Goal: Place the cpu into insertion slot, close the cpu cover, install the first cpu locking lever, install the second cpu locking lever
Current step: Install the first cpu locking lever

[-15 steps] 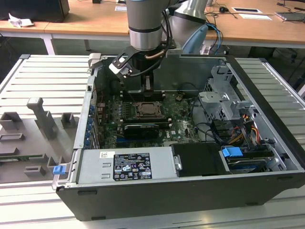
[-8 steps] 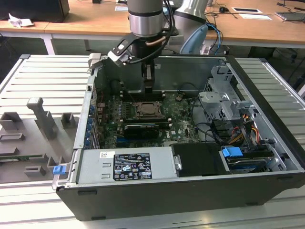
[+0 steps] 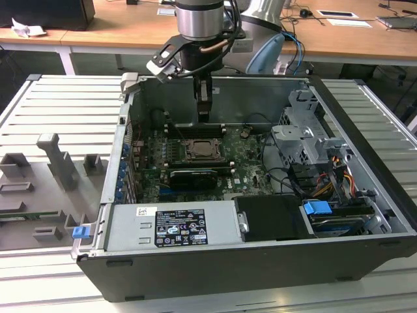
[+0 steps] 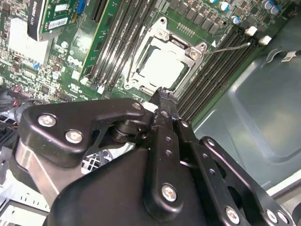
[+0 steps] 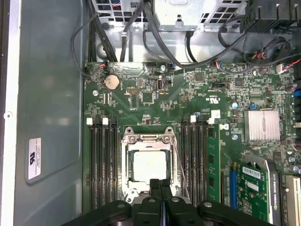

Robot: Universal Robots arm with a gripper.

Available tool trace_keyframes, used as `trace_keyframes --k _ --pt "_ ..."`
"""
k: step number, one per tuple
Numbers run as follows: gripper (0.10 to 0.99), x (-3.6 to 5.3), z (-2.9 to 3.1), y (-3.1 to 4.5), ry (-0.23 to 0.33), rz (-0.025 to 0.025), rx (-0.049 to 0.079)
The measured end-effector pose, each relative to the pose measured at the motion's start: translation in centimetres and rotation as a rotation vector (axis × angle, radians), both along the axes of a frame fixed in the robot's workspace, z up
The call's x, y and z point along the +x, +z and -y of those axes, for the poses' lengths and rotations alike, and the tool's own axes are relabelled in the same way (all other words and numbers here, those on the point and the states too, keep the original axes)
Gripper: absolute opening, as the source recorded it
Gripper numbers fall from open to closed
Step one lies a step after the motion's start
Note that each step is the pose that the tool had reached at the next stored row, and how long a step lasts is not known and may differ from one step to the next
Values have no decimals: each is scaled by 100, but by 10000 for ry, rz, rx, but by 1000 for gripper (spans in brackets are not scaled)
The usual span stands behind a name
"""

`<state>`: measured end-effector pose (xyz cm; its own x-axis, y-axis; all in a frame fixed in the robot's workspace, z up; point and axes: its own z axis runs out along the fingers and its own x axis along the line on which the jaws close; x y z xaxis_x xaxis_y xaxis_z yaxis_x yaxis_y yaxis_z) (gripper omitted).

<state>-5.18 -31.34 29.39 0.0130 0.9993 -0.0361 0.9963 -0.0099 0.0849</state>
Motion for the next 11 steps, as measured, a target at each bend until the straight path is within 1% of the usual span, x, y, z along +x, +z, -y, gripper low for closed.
trace_keyframes --k 2,5,7,8,11 --pt "106 0 0 0 180 0 0" --pt "106 0 0 0 818 0 0" --pt "106 0 0 -1 1407 0 0" --pt "106 0 0 -2 1858 1 0" --pt "106 0 0 -4 2611 0 0"
